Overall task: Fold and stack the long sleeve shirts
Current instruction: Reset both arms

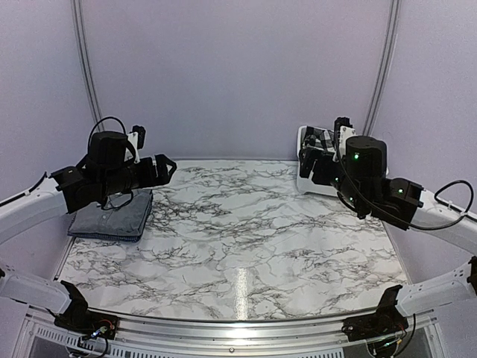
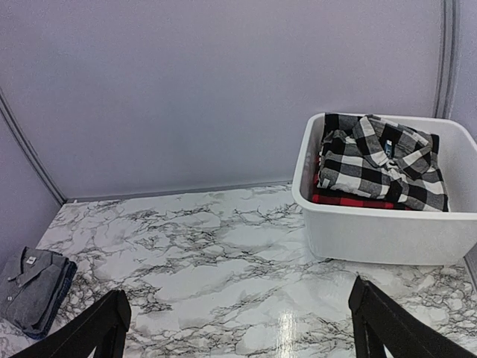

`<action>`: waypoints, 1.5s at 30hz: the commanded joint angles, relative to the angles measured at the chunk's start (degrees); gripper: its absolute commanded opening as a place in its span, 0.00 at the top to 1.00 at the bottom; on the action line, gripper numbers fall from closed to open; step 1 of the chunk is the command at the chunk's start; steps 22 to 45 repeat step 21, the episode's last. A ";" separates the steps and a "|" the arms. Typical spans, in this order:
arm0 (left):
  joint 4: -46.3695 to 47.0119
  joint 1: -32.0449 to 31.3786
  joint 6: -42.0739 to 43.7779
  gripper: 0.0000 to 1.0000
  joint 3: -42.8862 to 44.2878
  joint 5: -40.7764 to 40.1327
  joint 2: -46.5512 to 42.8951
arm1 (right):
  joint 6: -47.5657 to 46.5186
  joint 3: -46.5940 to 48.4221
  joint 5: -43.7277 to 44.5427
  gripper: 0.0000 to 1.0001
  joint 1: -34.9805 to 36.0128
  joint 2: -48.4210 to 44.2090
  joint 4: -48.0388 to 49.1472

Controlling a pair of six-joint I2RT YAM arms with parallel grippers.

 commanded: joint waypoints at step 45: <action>0.20 0.06 1.73 0.01 1.11 -1.73 -0.96 | -2.39 0.34 0.05 0.01 -0.27 -0.87 -1.20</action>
